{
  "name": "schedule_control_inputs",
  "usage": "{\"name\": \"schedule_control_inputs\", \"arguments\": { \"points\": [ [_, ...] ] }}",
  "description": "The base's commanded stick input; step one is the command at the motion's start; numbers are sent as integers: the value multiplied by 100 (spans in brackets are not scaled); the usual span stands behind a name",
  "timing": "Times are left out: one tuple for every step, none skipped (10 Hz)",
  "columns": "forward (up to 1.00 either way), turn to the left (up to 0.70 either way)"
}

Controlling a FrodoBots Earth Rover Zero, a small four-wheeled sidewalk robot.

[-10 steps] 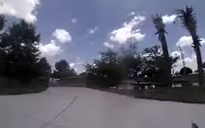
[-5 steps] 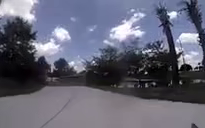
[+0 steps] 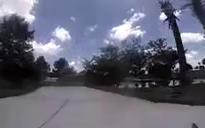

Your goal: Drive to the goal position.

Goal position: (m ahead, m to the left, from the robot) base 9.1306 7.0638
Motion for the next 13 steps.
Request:
{"name": "schedule_control_inputs", "arguments": {
  "points": [
    [85, 34],
    [85, 34],
    [85, 34],
    [85, 34],
    [85, 34],
    [85, 34],
    [85, 34],
    [85, 28],
    [85, 12],
    [85, 0],
    [85, 0],
    [85, 0],
    [85, 0]
  ]
}}
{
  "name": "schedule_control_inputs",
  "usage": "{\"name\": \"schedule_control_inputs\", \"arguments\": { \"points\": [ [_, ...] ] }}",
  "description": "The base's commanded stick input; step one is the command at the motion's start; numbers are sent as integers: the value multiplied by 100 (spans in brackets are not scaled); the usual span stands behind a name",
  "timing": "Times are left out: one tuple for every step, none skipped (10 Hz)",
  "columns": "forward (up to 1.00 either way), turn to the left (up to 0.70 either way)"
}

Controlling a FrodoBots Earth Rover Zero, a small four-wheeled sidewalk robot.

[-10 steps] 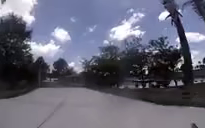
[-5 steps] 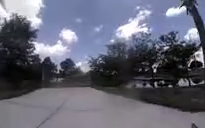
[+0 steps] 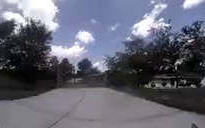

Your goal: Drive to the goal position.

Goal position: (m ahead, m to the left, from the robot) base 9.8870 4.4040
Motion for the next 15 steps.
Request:
{"name": "schedule_control_inputs", "arguments": {
  "points": [
    [85, 0],
    [85, 0],
    [85, 0],
    [85, 0],
    [85, 0],
    [85, 0],
    [85, 0],
    [85, 0],
    [85, 0],
    [85, 0],
    [85, 0],
    [85, 0],
    [85, 0],
    [85, 0],
    [85, 0]
  ]
}}
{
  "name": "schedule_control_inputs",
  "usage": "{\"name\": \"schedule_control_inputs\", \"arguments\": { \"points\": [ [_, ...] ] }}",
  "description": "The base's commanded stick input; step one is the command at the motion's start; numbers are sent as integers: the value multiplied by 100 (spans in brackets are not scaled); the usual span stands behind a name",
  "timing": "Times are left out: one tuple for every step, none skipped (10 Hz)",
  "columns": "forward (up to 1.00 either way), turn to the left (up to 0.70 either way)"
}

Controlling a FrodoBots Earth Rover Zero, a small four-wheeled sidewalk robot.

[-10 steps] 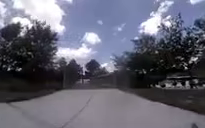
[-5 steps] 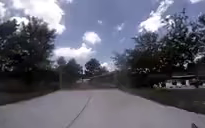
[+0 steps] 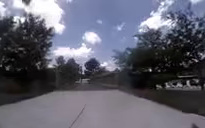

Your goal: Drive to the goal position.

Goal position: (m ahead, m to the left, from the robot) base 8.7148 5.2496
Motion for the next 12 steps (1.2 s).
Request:
{"name": "schedule_control_inputs", "arguments": {
  "points": [
    [85, 0],
    [85, 0],
    [85, 0],
    [85, 0],
    [85, 0],
    [85, 0],
    [85, 34],
    [85, 27],
    [85, 8],
    [85, 0],
    [85, 0],
    [85, 0]
  ]
}}
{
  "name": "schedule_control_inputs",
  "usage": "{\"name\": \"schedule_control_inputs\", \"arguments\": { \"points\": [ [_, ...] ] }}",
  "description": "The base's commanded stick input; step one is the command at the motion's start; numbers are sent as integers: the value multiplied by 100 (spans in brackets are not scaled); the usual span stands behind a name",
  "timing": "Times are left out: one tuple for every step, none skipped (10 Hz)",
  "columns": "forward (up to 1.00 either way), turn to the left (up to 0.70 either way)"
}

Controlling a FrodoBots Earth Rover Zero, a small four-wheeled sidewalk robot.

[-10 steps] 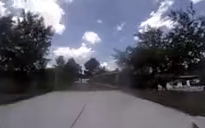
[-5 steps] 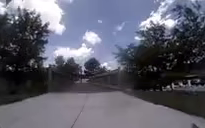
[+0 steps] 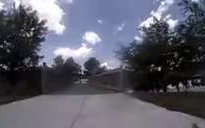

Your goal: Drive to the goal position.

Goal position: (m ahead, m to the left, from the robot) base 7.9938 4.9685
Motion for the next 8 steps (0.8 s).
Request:
{"name": "schedule_control_inputs", "arguments": {
  "points": [
    [85, 0],
    [85, 0],
    [85, 0],
    [85, 0],
    [85, 0],
    [85, 0],
    [85, 0],
    [85, 0]
  ]
}}
